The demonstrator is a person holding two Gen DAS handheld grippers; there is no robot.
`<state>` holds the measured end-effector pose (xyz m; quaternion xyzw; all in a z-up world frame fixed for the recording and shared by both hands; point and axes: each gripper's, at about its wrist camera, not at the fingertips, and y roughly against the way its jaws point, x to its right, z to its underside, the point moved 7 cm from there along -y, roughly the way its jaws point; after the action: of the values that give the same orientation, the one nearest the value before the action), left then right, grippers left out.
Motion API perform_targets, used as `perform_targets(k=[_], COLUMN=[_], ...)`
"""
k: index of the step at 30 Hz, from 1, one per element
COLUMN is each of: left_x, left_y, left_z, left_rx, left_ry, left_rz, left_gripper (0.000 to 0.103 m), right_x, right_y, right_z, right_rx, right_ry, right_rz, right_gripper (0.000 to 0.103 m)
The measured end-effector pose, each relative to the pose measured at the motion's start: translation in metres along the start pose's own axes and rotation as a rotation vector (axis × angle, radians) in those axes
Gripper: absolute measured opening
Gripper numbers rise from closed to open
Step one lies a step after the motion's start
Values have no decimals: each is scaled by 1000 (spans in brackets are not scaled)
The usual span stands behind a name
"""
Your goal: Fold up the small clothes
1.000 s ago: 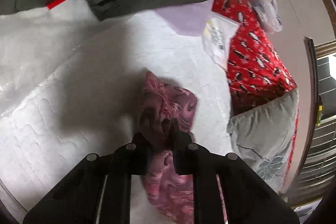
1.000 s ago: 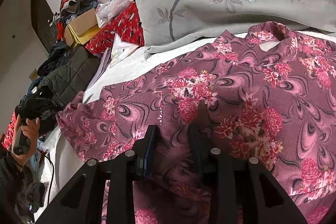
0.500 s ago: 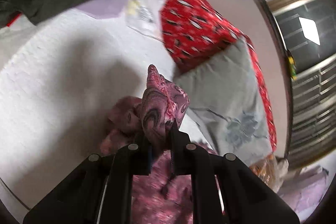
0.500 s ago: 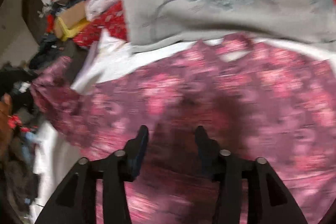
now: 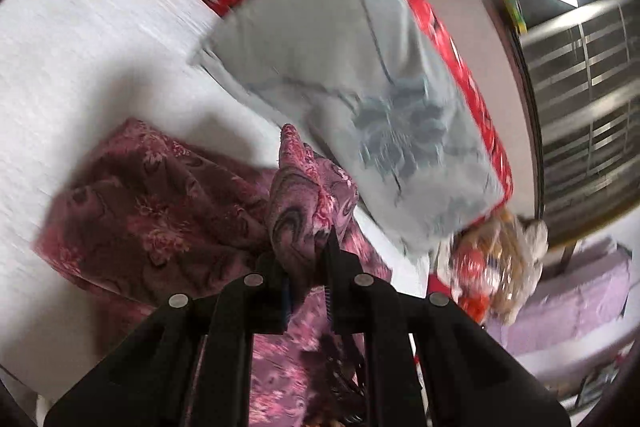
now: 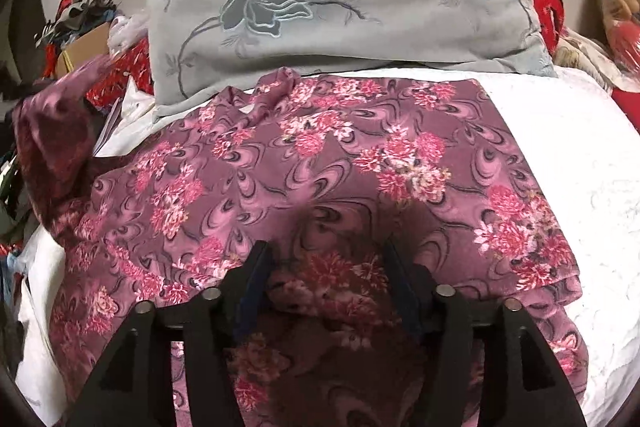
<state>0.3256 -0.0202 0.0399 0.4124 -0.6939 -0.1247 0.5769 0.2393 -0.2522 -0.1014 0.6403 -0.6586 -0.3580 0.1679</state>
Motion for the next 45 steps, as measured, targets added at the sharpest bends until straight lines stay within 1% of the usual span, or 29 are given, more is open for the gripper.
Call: perform_targets(k=[4,6,8,10,11,13,14,15,16,18,19,20,21,23,25,27,28,30,33,35,36,37,38,39,42,43,45], left_x=[14,9,-3,-17,-25,-31,-32,-33,-33,-41,-47,-56,-67,-88,-107,-118,-123,-132,-137,-137,-136,-136,-135,-133,-129,-129,-127], left_y=[-44,-71,-89,-103,-105,-97,-89,-81,-70,-43,-32,-20,-13,-9,-11,-14,-14,-12,-12,-13,-13,-13,-11,-12,-12,-12,-12], left_z=[36,58,74,88,92,94,95,96,97,96,96,93,91,85,82,82,81,82,83,84,84,84,85,84,83,84,86], left_rx=[-68,-118,-158,-197,-215,-233,-240,-242,-237,-195,-167,-134,-109,-93,-101,-102,-98,-93,-93,-99,-104,-107,-107,-107,-110,-112,-119], left_ry=[-47,-61,-51,-30,-10,23,31,35,33,17,18,32,55,103,165,211,227,248,280,287,284,279,271,264,258,263,268], left_rz=[-21,-52,-95,-122,-116,-68,-38,-10,15,45,48,50,45,27,24,42,46,57,75,71,70,69,70,70,77,87,97], left_gripper=[10,11,11,15,21,23,26,34,39,55,57,61,61,61,61,61,61,61,61,61,61,61,61,61,61,61,61], right_x=[5,8,9,9,9,9,10,10,9,8,5,2,-8,-28,-60,-91,-111,-135,-154,-152,-147,-142,-133,-125,-91,-81,-56], right_y=[4,6,6,6,6,6,6,6,5,7,10,12,18,25,27,24,18,7,-12,-24,-26,-24,-18,-12,23,30,37], right_z=[1,1,1,1,1,1,1,0,-2,-8,-13,-18,-26,-40,-53,-60,-63,-63,-54,-47,-46,-46,-46,-48,-47,-44,-30], right_rx=[12,19,23,24,24,23,20,14,-2,-37,-41,-37,-18,1,-11,-29,-44,-68,-119,-142,-140,-133,-123,-113,-45,-41,-68], right_ry=[-38,-60,-73,-75,-76,-78,-80,-82,-88,-123,-152,-173,-195,-195,-166,-114,-71,-9,50,88,95,82,50,27,-27,-36,-73], right_rz=[-51,-76,-92,-96,-97,-99,-100,-100,-95,-80,-94,-119,-156,-198,-234,-221,-202,-146,-70,14,33,9,-23,-28,-47,-44,-33], right_gripper=[64,64,64,64,64,64,64,64,64,64,66,66,66,67,76,78,79,79,79,75,58,33,22,13,12,11,11])
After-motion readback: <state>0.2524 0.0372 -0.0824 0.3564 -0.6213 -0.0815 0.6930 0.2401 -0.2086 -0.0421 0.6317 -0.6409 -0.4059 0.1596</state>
